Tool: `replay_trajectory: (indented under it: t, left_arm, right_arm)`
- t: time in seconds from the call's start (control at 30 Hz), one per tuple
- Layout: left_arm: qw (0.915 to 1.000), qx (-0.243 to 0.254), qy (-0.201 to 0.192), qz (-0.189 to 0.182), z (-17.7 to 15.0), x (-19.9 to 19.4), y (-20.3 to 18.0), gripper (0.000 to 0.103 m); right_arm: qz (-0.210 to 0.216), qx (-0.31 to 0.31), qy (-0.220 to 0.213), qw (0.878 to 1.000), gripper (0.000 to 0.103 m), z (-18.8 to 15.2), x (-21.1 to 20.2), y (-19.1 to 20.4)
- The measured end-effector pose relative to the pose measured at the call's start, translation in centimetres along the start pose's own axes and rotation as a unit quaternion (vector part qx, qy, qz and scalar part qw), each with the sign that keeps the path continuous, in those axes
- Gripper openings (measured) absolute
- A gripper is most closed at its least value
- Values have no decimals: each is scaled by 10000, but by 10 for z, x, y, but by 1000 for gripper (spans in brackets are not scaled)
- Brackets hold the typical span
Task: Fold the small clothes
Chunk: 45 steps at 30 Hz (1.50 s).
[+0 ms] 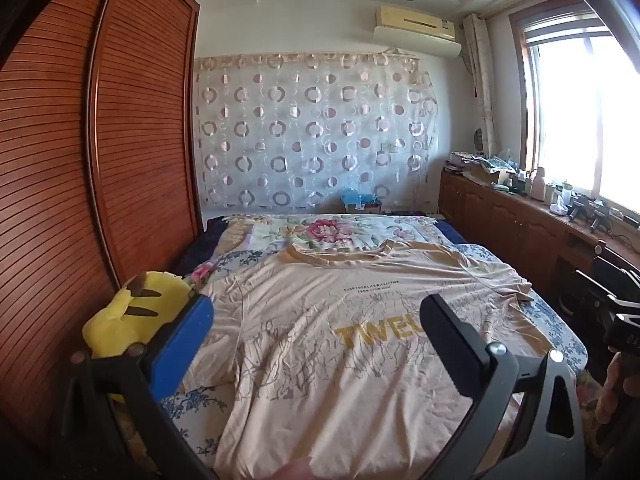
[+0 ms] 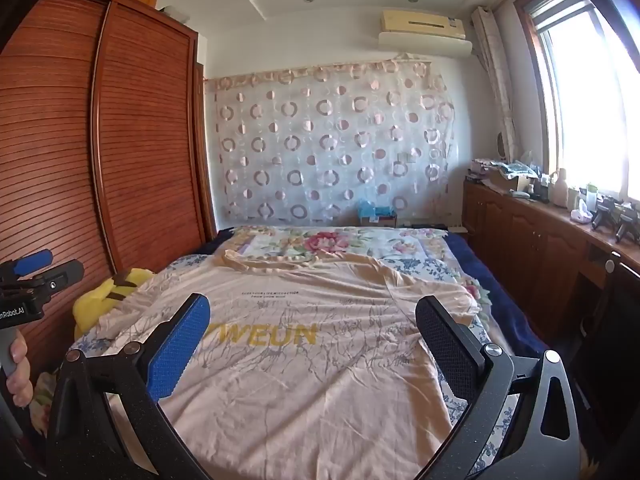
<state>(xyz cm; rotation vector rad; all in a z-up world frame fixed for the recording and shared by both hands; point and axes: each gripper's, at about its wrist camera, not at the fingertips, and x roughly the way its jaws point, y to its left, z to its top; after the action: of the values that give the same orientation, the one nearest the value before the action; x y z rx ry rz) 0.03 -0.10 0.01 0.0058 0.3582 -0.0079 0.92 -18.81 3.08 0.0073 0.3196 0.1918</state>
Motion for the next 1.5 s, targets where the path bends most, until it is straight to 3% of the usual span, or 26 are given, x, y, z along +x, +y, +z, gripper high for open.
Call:
replay_trajectory:
  t: [0.13, 1.5]
  left_arm:
    - [9999, -170, 17, -25, 0, 1, 3, 103]
    - [9999, -100, -58, 29, 0, -1, 2, 103]
  right_arm:
    - [-24, -19, -30, 10000, 103, 0, 0, 0]
    - [-57, -10, -80, 10000, 103, 4, -8, -2]
